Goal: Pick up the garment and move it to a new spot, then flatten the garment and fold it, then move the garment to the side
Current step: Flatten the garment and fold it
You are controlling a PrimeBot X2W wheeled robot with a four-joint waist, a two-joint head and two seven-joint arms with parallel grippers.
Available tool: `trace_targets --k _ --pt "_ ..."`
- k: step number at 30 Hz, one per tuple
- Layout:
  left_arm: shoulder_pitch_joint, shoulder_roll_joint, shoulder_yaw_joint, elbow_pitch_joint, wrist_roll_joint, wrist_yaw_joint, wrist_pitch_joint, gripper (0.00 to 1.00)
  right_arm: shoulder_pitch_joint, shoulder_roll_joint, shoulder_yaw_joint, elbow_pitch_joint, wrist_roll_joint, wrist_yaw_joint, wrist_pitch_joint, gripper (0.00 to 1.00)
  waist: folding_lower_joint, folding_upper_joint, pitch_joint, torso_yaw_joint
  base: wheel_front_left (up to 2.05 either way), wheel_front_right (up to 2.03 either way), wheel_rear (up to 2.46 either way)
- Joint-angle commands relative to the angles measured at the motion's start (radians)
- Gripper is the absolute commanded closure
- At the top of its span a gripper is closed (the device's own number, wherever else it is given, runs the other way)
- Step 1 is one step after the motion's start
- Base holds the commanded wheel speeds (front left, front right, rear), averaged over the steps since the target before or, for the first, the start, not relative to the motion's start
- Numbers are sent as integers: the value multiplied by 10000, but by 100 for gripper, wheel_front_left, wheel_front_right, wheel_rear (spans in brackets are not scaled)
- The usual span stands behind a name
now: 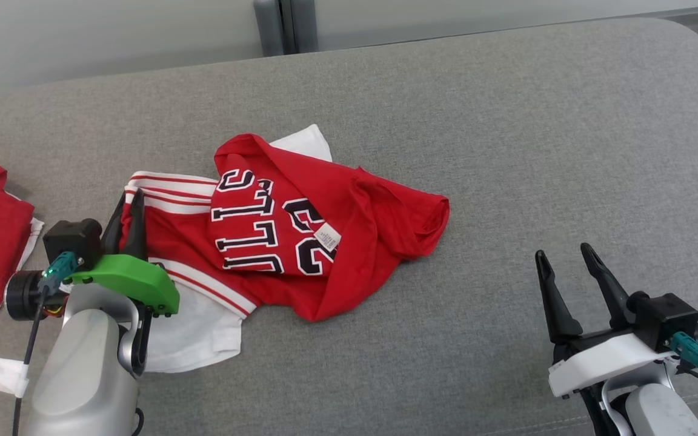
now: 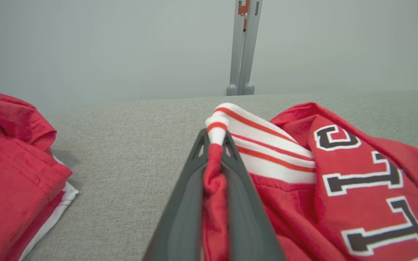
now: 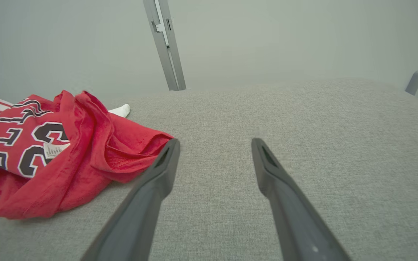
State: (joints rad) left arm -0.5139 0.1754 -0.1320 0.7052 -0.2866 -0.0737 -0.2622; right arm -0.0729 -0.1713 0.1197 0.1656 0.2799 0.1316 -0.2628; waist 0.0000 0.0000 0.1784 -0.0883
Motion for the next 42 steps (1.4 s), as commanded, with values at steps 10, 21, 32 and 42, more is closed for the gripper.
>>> trace_targets --k 10,21,32,42 --pt "544 -270 866 -987 734 9 -32 0 -52 67 -37 143 -11 -17 -28 0 0 0 -93 43 0 0 0" --pt "3029 -944 1651 -4198 1417 -134 -20 0 265 163 153 165 -16 -17 -30 0 0 0 -845 609 0 0 0" --pt "4706 -1225 1588 -5299 1329 -125 -19 0 85 84 595 352 74 -17 -30 0 0 0 -1153 1321 0 0 0" --pt "4523 -1243 1099 -5367 1061 54 -19 0 -1736 -410 1964 1474 123 -17 -28 0 0 0 -1026 1767 0 0 0"
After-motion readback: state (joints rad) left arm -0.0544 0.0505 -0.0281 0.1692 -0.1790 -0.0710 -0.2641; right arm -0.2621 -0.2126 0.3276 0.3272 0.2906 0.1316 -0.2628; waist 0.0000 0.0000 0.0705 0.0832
